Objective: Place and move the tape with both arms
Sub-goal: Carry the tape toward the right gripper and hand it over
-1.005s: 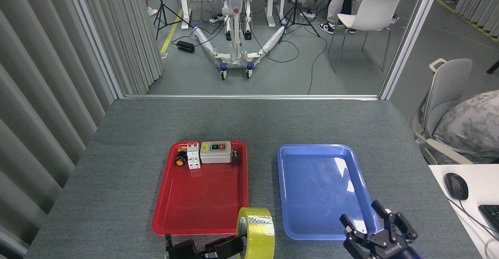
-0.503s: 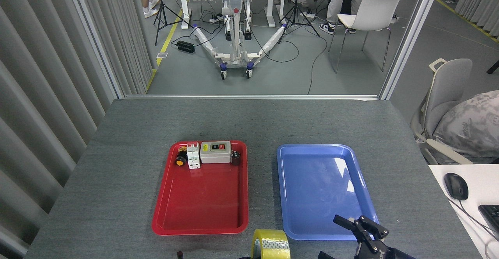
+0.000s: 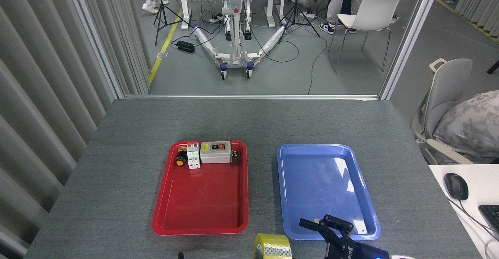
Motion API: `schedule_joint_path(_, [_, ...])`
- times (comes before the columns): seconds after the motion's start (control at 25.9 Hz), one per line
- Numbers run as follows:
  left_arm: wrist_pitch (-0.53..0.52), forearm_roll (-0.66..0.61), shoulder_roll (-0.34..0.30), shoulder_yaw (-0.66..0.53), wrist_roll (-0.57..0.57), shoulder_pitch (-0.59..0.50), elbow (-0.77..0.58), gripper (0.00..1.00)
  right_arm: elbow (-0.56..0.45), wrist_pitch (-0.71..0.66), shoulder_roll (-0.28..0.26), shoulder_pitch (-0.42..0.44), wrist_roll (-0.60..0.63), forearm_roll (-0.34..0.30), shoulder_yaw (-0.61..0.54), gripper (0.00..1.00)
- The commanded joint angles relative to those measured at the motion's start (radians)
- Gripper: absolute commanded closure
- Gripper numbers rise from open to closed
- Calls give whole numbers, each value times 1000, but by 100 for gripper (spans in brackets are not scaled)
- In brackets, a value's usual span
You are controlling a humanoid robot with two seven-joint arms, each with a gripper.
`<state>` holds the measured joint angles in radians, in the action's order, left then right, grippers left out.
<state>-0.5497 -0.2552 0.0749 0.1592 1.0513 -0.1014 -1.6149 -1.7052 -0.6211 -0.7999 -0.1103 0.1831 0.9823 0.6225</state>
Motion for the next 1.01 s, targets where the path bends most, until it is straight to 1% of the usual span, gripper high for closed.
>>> schedule_joint_path(0.0, [-6, 1, -4, 10, 3, 2, 0, 100, 1, -17, 41, -16, -34, 1, 3, 11])
schedule_joint_path(0.23, [-19, 2, -6, 11, 7, 3, 3, 100, 21, -32, 84, -51, -79, 3, 39, 13])
schedule_joint_path(0.31, [-21, 2, -6, 13, 9, 3, 1, 100, 22, -43, 87, -57, -83, 3, 43, 15])
schedule_joint_path(0.46, [-26, 10, -6, 14, 26, 5, 1, 100, 22, -45, 96, -72, -86, 3, 52, 21])
schedule_joint_path(0.77, [-76, 73, -14, 14, 90, 6, 4, 100, 25, -74, 97, -78, -86, 3, 59, 46])
schedule_joint_path(0.93, [-84, 91, -32, 14, 96, 11, 7, 100, 25, -89, 96, -77, -86, 3, 60, 63])
schedule_joint_path(0.97, [-85, 93, -35, 14, 96, 11, 7, 100, 25, -92, 94, -77, -86, 3, 60, 65])
